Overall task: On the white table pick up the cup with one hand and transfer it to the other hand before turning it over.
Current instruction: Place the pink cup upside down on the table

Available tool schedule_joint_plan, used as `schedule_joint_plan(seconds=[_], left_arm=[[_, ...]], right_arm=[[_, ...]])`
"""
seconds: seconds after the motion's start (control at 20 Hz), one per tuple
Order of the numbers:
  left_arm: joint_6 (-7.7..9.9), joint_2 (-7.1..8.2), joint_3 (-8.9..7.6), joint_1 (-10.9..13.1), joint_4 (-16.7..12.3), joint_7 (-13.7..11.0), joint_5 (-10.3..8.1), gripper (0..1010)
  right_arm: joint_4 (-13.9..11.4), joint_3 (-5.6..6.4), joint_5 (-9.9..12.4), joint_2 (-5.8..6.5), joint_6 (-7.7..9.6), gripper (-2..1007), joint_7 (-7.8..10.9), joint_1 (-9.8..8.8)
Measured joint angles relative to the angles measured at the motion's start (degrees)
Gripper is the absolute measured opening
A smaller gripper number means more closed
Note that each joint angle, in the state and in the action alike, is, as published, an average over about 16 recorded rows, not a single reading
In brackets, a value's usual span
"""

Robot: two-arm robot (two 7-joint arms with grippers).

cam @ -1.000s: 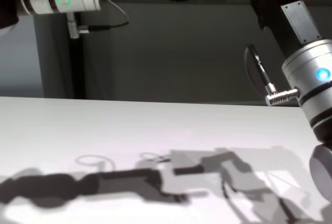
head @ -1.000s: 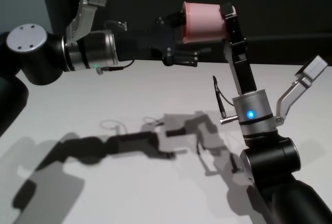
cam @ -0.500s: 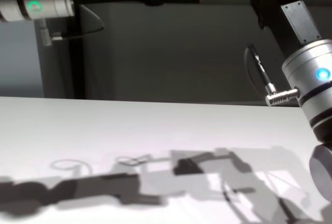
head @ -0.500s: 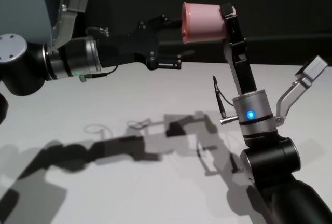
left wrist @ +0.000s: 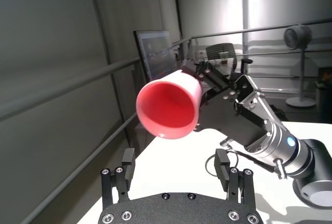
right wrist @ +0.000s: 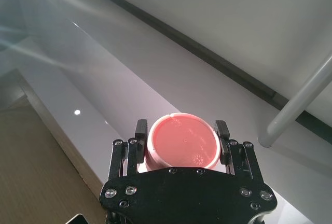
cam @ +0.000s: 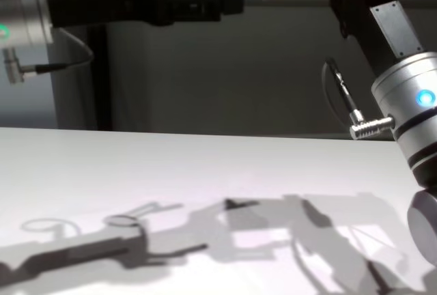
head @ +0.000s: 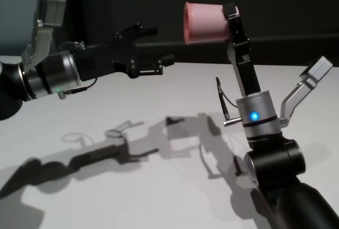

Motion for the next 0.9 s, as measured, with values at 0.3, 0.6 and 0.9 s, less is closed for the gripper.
schedule_joint_plan(seconds=[0.3,0.6,0.9], left_arm=[[-0.23,2.55,-3.26,6.7,-4.7,7.5,-0.06,1001],[-1.29,3.74,-6.44,14.1,-8.8,16.4,1.21,1001],[-2.43,3.74,-8.7,20.3,-11.3,24.7,3.89,1001]], right_arm=[[0.0,0.0,0.0,0.0,0.0,759,0.0,0.0],[0.0,0.0,0.0,0.0,0.0,759,0.0,0.0],[0.0,0.0,0.0,0.0,0.0,759,0.0,0.0]])
